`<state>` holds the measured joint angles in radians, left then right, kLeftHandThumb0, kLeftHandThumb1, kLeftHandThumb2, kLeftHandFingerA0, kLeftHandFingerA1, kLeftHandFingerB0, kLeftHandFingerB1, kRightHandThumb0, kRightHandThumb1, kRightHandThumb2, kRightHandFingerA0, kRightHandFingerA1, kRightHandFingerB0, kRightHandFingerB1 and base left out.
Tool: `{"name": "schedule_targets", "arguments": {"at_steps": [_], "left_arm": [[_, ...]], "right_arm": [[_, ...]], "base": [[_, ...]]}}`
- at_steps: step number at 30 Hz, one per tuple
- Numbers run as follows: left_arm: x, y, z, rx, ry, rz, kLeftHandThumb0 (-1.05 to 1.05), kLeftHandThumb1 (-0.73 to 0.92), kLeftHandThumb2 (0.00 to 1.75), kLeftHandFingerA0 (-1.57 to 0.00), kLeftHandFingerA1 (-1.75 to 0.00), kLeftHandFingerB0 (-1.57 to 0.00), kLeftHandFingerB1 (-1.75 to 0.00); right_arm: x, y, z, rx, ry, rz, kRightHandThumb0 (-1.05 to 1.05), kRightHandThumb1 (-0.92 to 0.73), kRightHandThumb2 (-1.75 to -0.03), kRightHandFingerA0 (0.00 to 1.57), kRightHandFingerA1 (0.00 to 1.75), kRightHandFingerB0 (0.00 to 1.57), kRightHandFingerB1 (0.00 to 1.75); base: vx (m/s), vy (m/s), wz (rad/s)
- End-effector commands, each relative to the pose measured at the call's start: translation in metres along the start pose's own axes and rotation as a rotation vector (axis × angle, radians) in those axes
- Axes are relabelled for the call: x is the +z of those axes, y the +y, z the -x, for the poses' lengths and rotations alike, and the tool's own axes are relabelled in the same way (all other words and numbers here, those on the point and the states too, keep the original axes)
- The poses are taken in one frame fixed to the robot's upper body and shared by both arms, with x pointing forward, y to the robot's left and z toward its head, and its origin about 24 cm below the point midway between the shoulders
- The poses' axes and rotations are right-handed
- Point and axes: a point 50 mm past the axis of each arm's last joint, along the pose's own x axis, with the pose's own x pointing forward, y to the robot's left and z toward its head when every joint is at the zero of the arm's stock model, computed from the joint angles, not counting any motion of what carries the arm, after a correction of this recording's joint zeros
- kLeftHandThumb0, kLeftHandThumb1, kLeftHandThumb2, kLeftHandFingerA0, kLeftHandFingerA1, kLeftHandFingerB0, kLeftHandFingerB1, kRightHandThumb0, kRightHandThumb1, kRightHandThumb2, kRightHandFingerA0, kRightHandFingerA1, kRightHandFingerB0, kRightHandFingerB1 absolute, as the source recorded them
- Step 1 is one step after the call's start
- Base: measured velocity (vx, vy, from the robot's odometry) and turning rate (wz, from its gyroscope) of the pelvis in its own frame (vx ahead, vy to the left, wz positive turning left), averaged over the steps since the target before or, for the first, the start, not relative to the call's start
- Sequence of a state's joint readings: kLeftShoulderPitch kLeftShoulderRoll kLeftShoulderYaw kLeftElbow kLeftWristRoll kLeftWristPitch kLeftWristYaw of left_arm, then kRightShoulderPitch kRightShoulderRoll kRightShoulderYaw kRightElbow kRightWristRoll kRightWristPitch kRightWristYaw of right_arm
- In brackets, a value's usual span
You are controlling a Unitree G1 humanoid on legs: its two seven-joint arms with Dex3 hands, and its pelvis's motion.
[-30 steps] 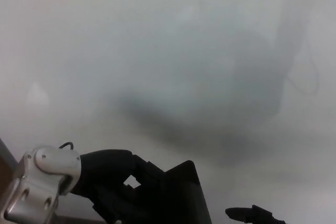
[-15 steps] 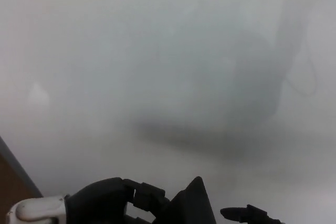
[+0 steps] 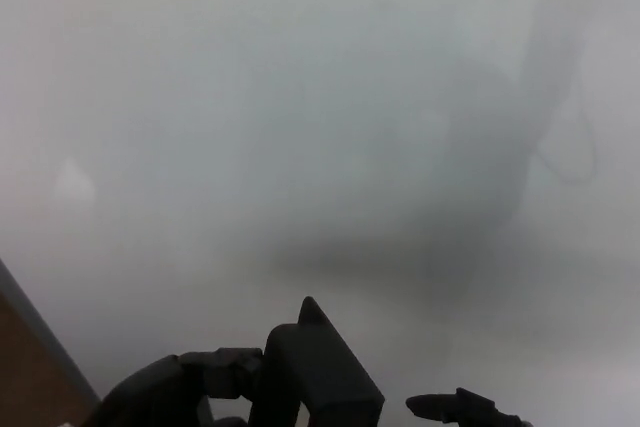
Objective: A magnetic marker holder is on the left hand side of the white board, the robot put the index and middle finger into the opening of the container and pull off the magnetic holder and hand it to a human on the left hand side.
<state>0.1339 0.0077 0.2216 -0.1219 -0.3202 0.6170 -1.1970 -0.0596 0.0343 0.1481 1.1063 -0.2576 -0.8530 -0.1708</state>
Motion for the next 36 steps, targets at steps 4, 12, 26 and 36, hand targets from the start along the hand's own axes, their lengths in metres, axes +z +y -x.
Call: {"name": "schedule_targets", "arguments": {"at_steps": [4,12,26,36], "left_arm": [[0.026,-0.042,0.063,-0.367,-0.837,0.348,-0.54,0.7,0.62,-0.84,-1.23,-0.71,-0.66],[0.034,-0.052,0.076,-0.344,-0.939,0.283,-0.6,0.71,0.62,-0.8,-1.17,-0.67,-0.72],[0.026,-0.044,0.093,-0.434,-0.964,0.373,-0.48,0.67,0.6,-0.9,-1.02,-0.76,-0.57],[0.03,-0.04,0.095,-0.446,-1.013,0.345,-0.45,0.59,0.58,-0.98,-0.82,-0.83,-0.58]], "right_arm": [[0.001,-0.008,-0.01,0.029,0.018,0.06,-0.44,-0.69,-0.61,0.84,0.52,0.69,0.47],[0.001,-0.007,-0.01,0.038,0.014,0.075,-0.43,-0.68,-0.6,0.83,0.52,0.7,0.48],[0.0,0.0,-0.009,0.069,0.027,0.113,-0.4,-0.67,-0.6,0.84,0.52,0.7,0.48],[0.001,-0.002,-0.012,0.079,0.017,0.155,-0.4,-0.68,-0.61,0.84,0.52,0.69,0.47]], "base": [[0.0,0.0,0.0],[0.0,0.0,0.0],[0.0,0.0,0.0],[0.0,0.0,0.0]]}}
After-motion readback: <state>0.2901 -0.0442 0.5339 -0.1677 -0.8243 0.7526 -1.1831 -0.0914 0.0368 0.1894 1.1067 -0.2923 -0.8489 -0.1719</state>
